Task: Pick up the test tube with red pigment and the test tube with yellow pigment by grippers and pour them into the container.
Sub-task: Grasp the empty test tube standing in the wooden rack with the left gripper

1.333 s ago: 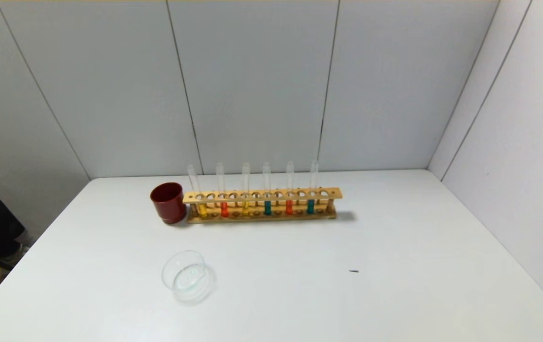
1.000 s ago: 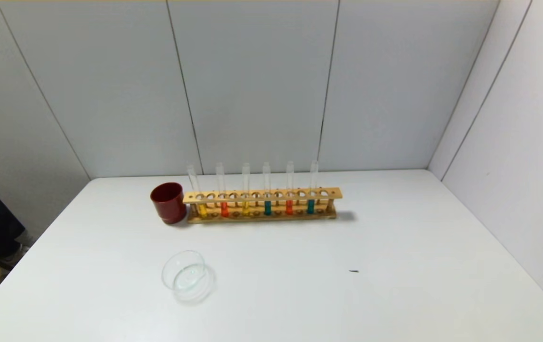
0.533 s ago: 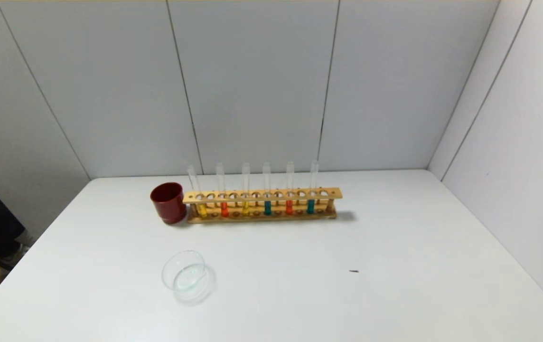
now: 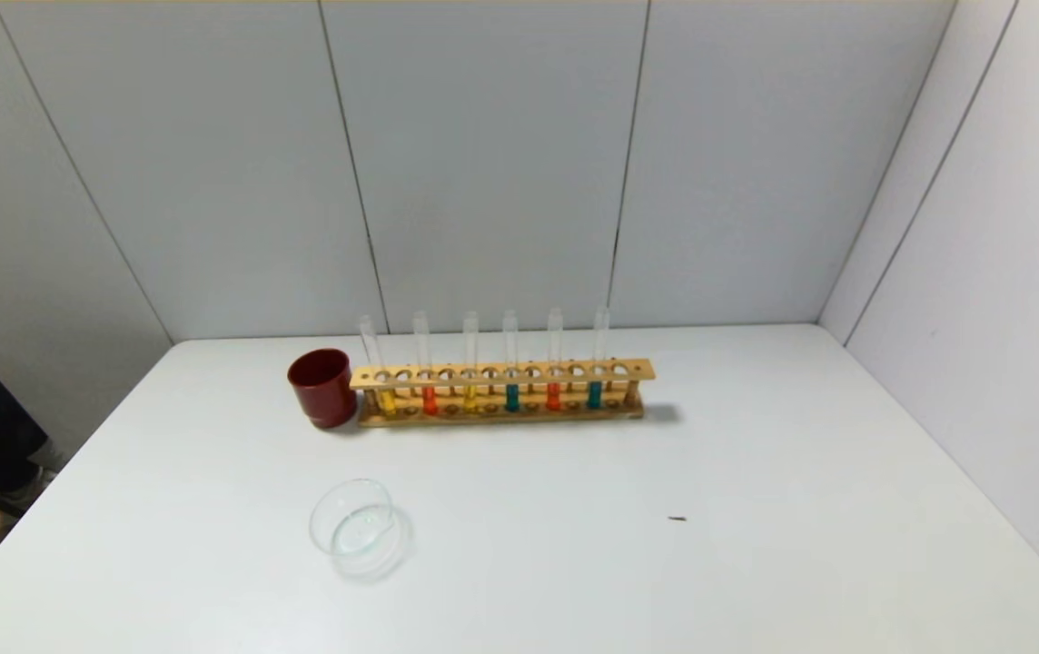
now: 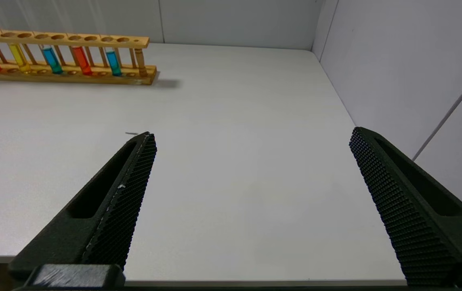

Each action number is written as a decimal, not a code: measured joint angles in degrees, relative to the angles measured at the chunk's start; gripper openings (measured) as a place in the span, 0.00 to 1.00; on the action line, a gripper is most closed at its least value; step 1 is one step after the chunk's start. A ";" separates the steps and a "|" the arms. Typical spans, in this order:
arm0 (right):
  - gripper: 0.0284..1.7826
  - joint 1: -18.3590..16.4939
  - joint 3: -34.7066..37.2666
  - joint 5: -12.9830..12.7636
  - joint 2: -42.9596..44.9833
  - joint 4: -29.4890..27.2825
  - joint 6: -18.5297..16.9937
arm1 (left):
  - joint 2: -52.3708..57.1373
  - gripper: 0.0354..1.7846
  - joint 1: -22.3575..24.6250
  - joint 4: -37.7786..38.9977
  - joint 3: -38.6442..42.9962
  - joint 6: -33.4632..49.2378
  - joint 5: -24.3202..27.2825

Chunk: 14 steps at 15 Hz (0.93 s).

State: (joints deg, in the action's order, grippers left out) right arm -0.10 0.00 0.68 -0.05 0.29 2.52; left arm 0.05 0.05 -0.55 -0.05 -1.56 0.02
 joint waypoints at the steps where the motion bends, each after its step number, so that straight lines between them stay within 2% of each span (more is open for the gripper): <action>1: 0.98 0.00 0.00 0.00 0.00 0.01 0.00 | 0.00 0.98 -0.02 -0.61 -0.26 -0.91 0.46; 3: 0.98 0.00 0.00 0.00 0.00 0.01 -0.02 | -0.38 0.98 -0.05 -3.39 -2.86 -2.34 2.73; 5: 0.98 0.00 0.00 -0.02 0.00 0.00 0.00 | -2.50 0.98 -0.05 -8.68 -9.76 -2.57 6.58; 8: 0.98 0.00 0.00 0.00 0.00 0.00 0.00 | -12.01 0.98 -0.32 -11.80 -18.49 -2.18 9.92; 10: 0.98 0.00 0.00 0.00 0.00 0.00 0.00 | -20.99 0.98 -0.45 -9.05 -22.86 -1.55 10.80; 14: 0.98 0.00 0.00 -0.02 0.02 0.00 -0.05 | -45.34 0.98 -0.65 2.74 -31.51 -0.52 12.18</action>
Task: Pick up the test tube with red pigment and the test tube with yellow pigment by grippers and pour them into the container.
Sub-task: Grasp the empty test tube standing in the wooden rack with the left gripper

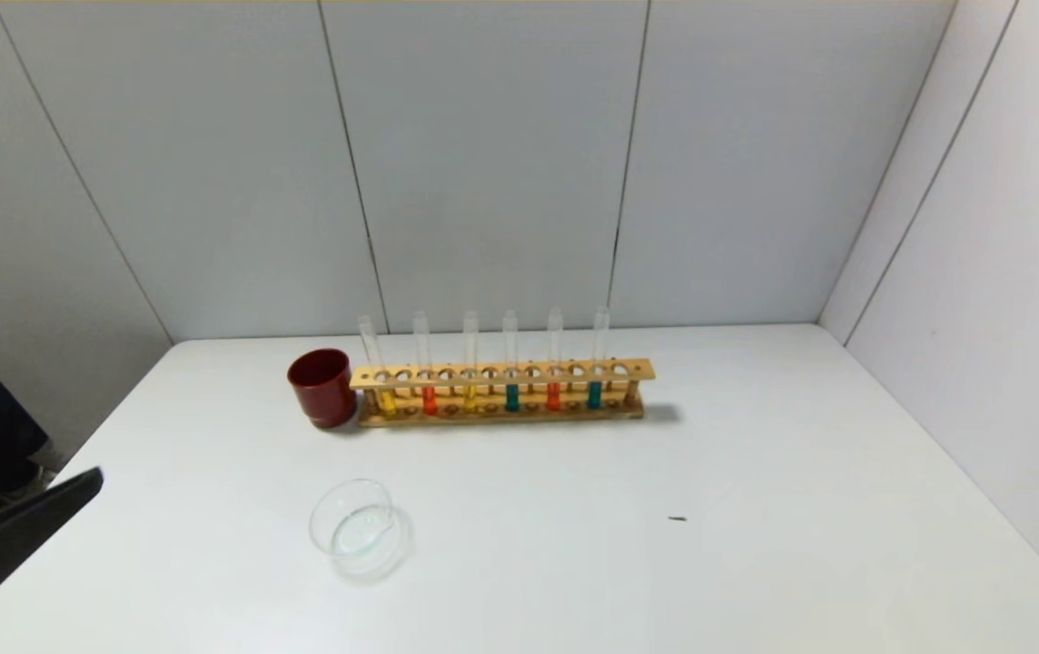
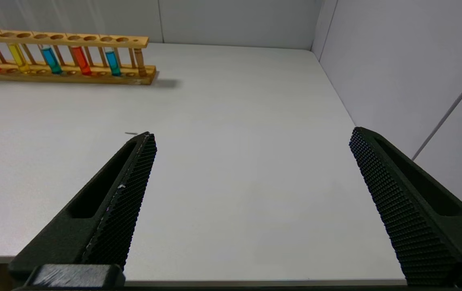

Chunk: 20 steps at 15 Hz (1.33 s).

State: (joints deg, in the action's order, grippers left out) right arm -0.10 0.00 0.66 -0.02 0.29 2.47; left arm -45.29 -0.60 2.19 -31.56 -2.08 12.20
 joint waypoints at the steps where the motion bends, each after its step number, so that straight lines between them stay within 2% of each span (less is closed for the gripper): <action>1: 0.98 0.00 0.00 0.02 0.00 0.01 0.00 | -6.12 0.98 -0.24 2.97 -1.97 0.29 0.13; 6: 0.98 0.00 0.00 0.02 0.00 0.01 0.05 | -32.22 0.98 -2.99 17.94 -7.94 1.27 0.41; 12: 0.98 0.00 0.00 0.02 0.00 0.01 0.05 | -53.91 0.98 -5.85 35.73 -9.42 1.32 0.35; 15: 0.98 0.00 0.00 0.02 0.00 0.00 0.05 | -60.26 0.98 -7.00 38.84 -10.89 1.27 -1.23; 20: 0.98 0.00 0.00 0.02 0.00 0.01 0.05 | -67.17 0.98 -8.41 39.36 -16.29 1.76 -2.39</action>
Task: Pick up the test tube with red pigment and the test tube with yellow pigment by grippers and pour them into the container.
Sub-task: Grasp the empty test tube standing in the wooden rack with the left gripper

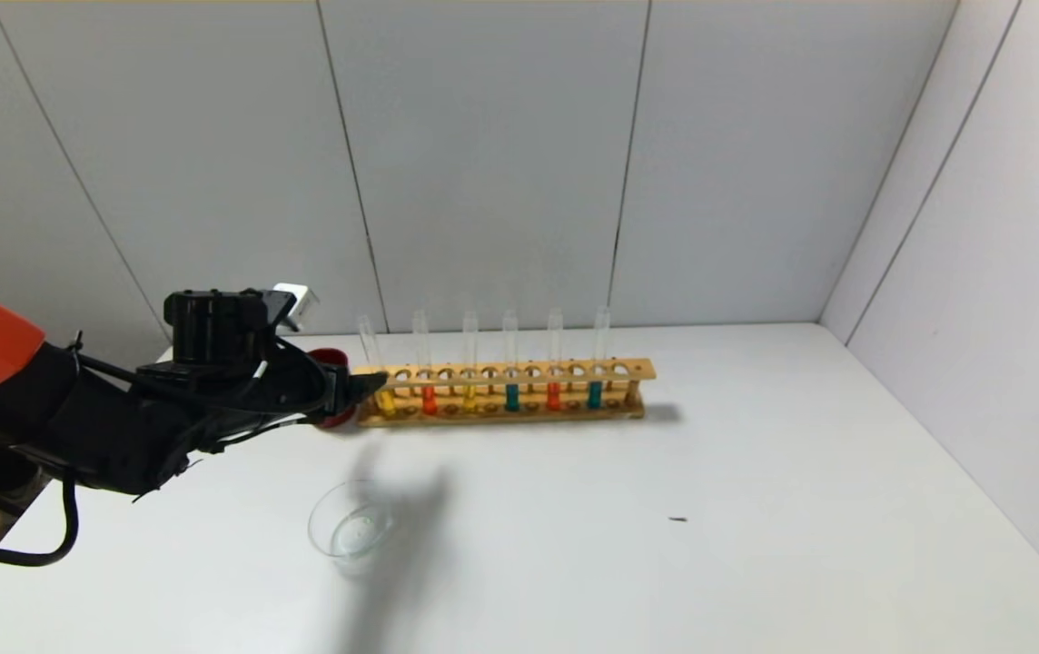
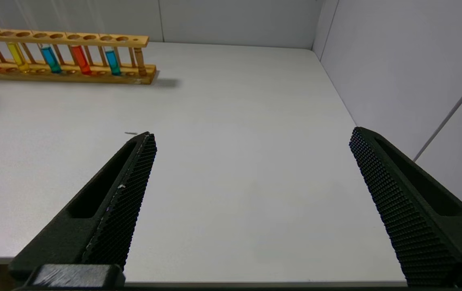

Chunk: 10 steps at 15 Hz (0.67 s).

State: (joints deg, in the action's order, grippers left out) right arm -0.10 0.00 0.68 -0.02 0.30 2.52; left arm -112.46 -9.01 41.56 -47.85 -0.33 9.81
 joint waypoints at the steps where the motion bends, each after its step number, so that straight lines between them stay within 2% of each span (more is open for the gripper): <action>1: 0.98 0.00 0.00 0.00 0.00 -0.01 -0.02 | -0.99 0.98 -0.06 -0.09 -1.44 0.02 -0.61; 3: 0.98 0.00 0.00 -0.05 0.00 -0.01 -0.02 | -3.25 0.98 -0.20 -0.29 -4.46 0.00 -2.16; 10: 0.98 0.00 0.00 -0.02 0.00 0.02 0.00 | -8.00 0.98 -1.76 -0.79 -9.40 -0.02 -2.43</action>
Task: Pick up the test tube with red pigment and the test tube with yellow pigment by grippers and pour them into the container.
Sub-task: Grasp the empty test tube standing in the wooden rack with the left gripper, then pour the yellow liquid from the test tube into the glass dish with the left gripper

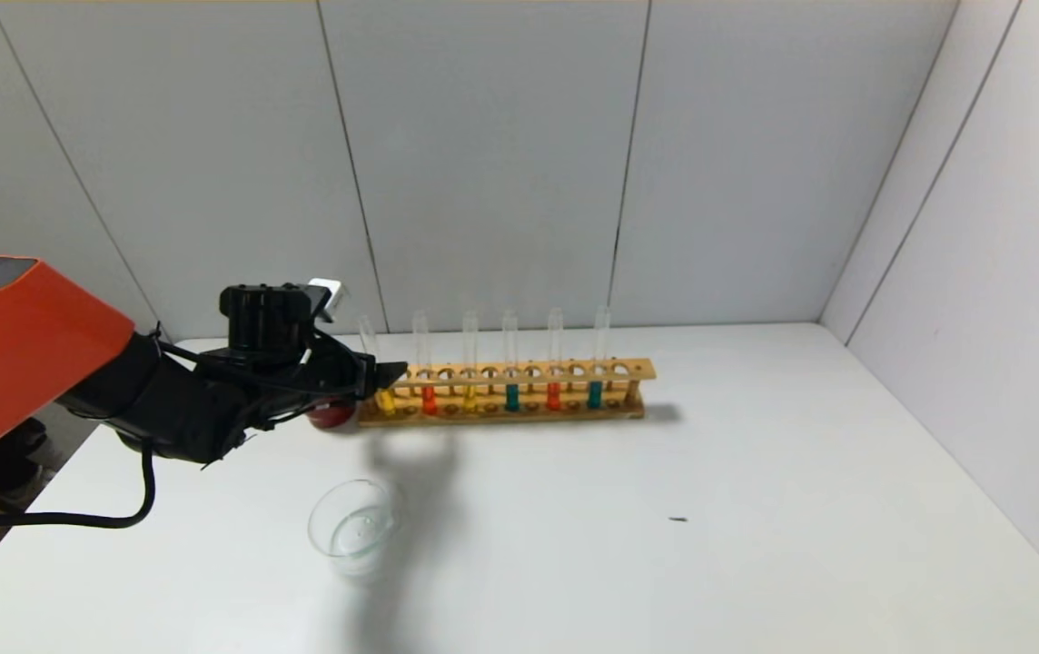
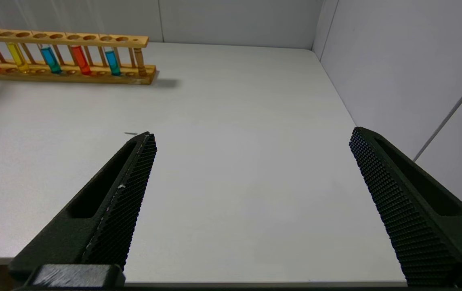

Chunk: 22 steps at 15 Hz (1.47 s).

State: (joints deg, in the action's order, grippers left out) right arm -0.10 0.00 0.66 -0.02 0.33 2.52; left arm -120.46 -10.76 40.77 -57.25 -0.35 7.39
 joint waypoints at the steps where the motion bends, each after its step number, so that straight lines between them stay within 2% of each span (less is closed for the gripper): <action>1: 0.98 0.00 0.00 0.02 0.00 -0.02 -0.02 | -0.46 0.98 -0.12 -0.34 -0.77 0.02 -0.09; 3: 0.98 0.00 0.00 0.00 0.00 -0.02 -0.02 | -1.10 0.93 -0.37 -1.08 -1.85 0.02 -0.22; 6: 0.98 0.00 0.00 0.02 0.00 -0.02 0.00 | -1.73 0.75 -0.37 -1.08 -2.39 0.05 -0.39; 10: 0.98 0.00 0.00 0.02 0.00 -0.02 -0.02 | -2.15 0.32 -0.69 -1.08 -2.51 0.05 -0.41; 12: 0.98 0.00 0.00 0.02 0.00 -0.04 -0.02 | -2.23 0.17 -0.94 -1.13 -2.58 -0.06 -0.43; 17: 0.98 0.00 0.00 0.02 0.00 -0.02 -0.02 | -1.56 0.15 -1.37 -2.16 -3.50 -0.44 -1.96; 22: 0.98 0.00 0.00 0.02 0.00 -0.02 0.00 | 3.80 0.15 -1.55 -11.47 -9.62 -0.55 -3.84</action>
State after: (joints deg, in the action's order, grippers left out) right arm -0.10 0.00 0.68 -0.02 0.30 2.52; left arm -116.65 -12.31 29.29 -66.87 -0.90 3.55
